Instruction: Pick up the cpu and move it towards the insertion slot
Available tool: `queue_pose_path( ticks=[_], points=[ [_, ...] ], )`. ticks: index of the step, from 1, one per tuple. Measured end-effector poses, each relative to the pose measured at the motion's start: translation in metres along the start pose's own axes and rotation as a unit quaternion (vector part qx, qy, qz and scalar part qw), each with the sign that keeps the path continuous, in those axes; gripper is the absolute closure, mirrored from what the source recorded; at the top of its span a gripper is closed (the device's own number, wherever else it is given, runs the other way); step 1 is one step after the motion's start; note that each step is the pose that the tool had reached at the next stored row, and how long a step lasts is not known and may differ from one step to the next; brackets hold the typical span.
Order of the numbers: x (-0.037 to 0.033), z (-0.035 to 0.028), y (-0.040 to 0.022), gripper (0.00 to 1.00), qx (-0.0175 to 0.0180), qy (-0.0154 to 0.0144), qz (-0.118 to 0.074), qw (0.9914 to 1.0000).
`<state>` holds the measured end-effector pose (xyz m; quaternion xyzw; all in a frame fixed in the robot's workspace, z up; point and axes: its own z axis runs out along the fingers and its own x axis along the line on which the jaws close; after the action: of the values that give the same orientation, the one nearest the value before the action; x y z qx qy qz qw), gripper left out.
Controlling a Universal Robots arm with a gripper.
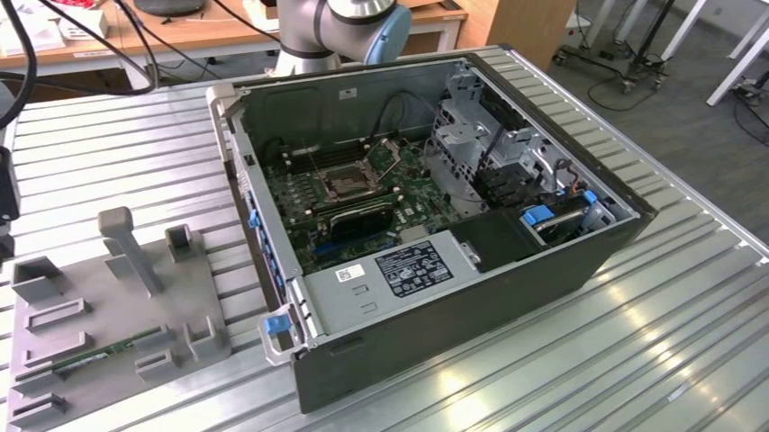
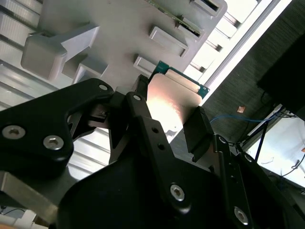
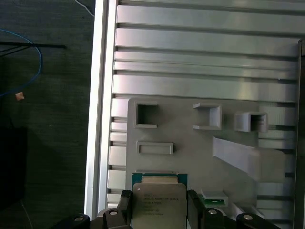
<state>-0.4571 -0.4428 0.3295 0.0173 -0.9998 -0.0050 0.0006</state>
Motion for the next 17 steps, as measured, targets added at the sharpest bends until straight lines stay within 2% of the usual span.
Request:
queue_pose_path(
  ticks=[17],
  points=[
    [0.0000, -0.0105, 0.0001, 0.45, 0.0000, 0.0000, 0.000, 1.00000]
  ],
)
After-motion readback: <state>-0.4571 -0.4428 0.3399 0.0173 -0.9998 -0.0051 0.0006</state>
